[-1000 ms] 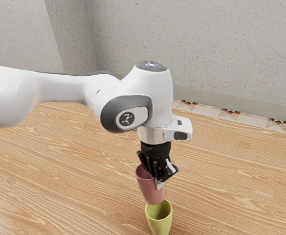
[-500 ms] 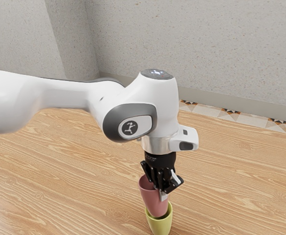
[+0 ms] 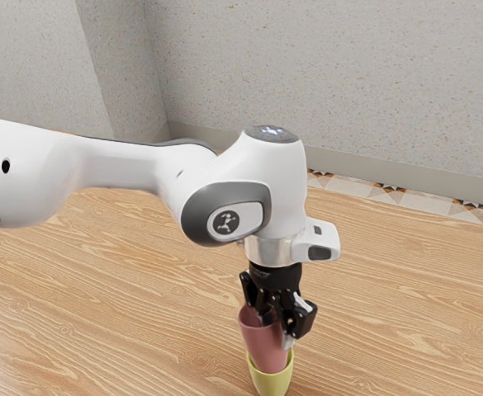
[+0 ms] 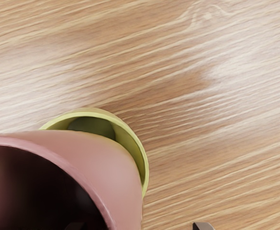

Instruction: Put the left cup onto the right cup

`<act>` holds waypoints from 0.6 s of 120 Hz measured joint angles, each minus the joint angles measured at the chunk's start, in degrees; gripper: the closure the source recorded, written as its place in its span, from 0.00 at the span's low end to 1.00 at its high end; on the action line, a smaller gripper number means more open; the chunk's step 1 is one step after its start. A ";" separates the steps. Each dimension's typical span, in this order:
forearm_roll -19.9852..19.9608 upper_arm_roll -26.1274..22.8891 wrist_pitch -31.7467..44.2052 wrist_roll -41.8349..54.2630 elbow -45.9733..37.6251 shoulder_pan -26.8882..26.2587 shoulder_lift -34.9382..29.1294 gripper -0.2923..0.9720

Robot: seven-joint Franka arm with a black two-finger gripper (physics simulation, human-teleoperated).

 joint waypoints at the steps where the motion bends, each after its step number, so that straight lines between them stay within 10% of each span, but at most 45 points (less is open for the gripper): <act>1: 0.00 -0.01 0.01 -0.01 0.00 0.00 0.00 0.55; 39: 1.21 1.53 -2.11 -0.21 6.39 1.42 -0.06 0.30; 72: 6.15 13.87 -8.36 2.53 16.46 5.26 0.04 0.25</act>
